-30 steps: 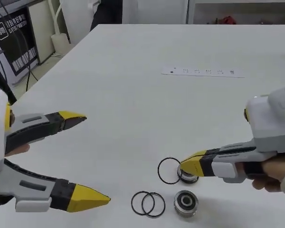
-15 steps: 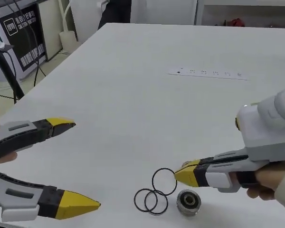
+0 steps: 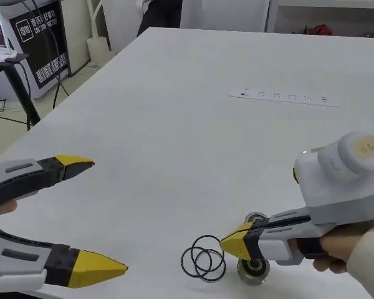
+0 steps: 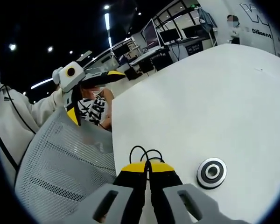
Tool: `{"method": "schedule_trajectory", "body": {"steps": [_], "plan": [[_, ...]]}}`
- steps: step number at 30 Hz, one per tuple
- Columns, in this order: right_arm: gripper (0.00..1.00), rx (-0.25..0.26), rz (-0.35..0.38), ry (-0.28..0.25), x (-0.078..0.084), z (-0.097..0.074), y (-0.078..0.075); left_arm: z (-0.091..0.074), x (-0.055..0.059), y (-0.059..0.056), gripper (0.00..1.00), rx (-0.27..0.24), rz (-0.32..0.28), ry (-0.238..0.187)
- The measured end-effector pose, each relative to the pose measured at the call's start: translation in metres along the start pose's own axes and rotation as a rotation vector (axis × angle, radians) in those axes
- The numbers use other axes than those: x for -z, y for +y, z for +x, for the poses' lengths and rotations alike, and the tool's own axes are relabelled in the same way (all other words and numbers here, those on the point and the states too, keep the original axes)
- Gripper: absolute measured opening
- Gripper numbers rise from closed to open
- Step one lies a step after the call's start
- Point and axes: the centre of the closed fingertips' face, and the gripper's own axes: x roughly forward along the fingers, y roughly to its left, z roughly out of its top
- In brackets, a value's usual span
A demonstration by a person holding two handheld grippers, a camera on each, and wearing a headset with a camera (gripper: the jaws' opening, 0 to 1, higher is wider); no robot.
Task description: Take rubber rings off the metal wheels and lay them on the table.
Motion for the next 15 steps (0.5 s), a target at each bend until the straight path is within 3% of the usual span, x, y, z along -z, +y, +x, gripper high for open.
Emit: {"method": "schedule_trajectory", "body": {"steps": [15], "plan": [[0.0,0.012,0.032,0.038,0.011,0.017,-0.01,-0.003,0.004,0.001,1.0,-0.009,-0.019,0.006]]}}
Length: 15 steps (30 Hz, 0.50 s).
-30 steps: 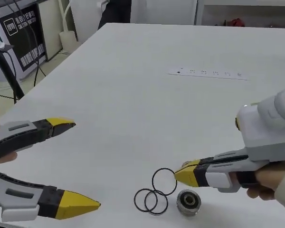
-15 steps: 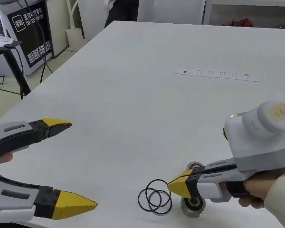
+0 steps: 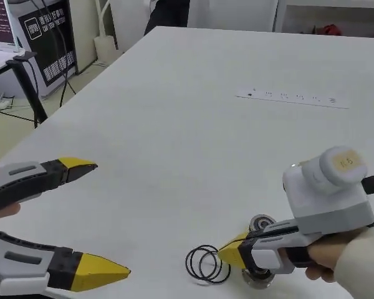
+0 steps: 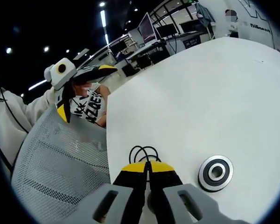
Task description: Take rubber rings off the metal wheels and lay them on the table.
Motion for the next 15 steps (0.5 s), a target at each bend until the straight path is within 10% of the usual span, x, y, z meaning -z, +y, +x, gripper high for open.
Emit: {"method": "schedule_trajectory", "body": {"steps": [15], "plan": [[0.0,0.022,-0.018,0.014,0.0039,0.003,-0.0051,-0.0005,0.0015,0.0004,1.0,-0.001,-0.007,0.005]]}}
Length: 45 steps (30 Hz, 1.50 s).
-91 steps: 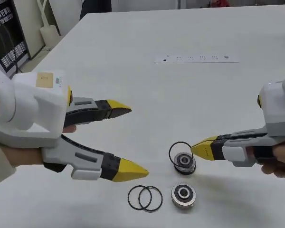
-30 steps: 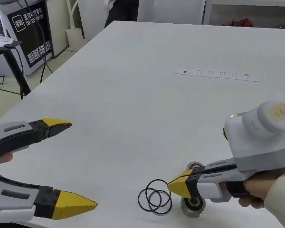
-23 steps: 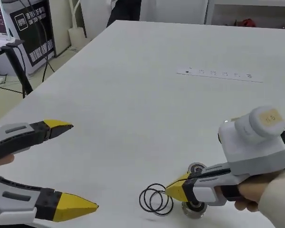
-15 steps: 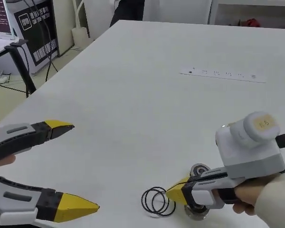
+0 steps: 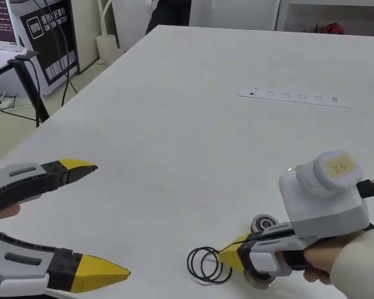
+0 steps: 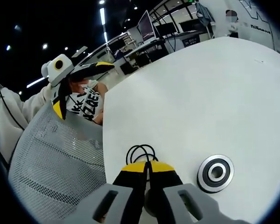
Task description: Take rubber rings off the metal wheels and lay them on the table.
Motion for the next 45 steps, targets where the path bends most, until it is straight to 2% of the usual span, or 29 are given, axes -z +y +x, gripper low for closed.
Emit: {"method": "schedule_trajectory", "body": {"steps": [11,19,28,45], "plan": [[0.03,0.014,-0.009,-0.008,-0.002,-0.007,-0.003,0.001,0.0,0.0,1.0,0.004,0.0,0.006],[0.05,0.028,-0.024,-0.044,-0.012,-0.023,-0.004,0.001,-0.002,0.0,1.0,0.008,0.009,0.008],[0.09,0.067,-0.048,-0.104,-0.025,-0.046,-0.007,0.002,-0.004,-0.001,0.99,0.016,0.016,0.014],[0.18,0.114,-0.061,-0.166,-0.038,-0.076,-0.015,0.006,-0.01,-0.002,0.99,0.028,0.031,0.019]]}}
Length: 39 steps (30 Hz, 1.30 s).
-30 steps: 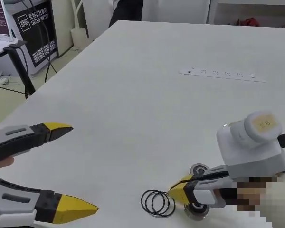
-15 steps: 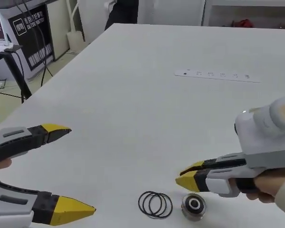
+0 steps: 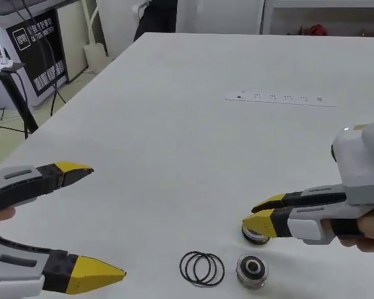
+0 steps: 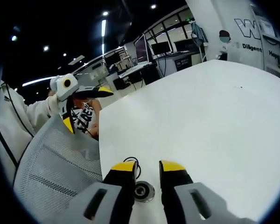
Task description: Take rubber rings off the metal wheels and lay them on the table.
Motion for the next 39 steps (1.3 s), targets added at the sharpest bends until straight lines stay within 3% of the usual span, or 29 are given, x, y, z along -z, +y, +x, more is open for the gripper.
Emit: {"method": "schedule_trajectory", "body": {"steps": [7,15,23,32,39], "plan": [[0.2,0.02,-0.013,-0.017,-0.003,-0.009,-0.006,0.004,-0.005,0.0,0.99,0.007,0.008,-0.005],[0.21,0.068,-0.024,-0.054,-0.013,-0.027,-0.026,0.012,-0.017,-0.001,0.99,0.029,0.028,-0.017],[0.21,0.104,-0.006,-0.068,-0.005,-0.036,-0.04,0.022,-0.03,0.0,0.99,0.061,0.057,-0.025],[0.22,0.112,0.001,-0.061,0.01,-0.038,-0.045,0.038,-0.05,0.001,0.97,0.099,0.112,-0.042],[0.22,0.116,0.017,-0.066,0.016,-0.038,-0.048,0.05,-0.057,0.001,0.96,0.14,0.149,-0.045]]}}
